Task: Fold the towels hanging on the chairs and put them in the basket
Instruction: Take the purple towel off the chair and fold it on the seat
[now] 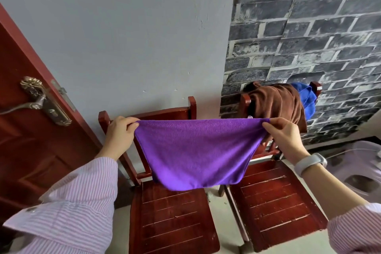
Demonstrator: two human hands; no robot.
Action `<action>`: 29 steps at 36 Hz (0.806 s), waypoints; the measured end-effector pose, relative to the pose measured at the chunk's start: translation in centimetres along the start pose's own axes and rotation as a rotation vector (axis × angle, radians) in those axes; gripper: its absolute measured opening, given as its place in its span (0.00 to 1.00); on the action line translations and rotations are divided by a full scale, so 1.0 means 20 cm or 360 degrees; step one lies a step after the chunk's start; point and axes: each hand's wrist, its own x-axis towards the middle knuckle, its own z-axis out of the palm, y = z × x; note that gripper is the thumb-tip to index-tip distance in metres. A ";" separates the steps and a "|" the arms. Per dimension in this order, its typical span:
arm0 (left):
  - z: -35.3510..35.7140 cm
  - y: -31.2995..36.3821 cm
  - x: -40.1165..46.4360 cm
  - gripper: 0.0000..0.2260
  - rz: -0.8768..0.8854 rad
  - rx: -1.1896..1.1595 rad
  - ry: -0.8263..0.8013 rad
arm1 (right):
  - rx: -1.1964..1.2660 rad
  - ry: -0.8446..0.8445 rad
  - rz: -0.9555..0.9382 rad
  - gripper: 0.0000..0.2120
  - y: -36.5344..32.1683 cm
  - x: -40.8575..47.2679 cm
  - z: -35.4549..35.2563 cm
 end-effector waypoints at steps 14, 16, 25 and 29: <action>-0.01 -0.13 0.00 0.09 -0.0206 -0.0492 -0.0192 | -0.0301 -0.0014 -0.0071 0.12 0.09 0.00 0.10; -0.01 -0.14 0.00 0.11 -0.0240 -0.0540 -0.0250 | -0.0383 -0.0010 -0.0079 0.09 0.11 0.02 0.11; 0.04 -0.22 0.00 0.06 -0.0168 -0.0059 -0.0033 | -0.0615 0.0017 -0.0036 0.07 0.14 0.04 0.16; 0.07 -0.27 0.01 0.07 -0.0183 0.0042 -0.0024 | -0.0660 0.0000 -0.0032 0.06 0.12 0.02 0.26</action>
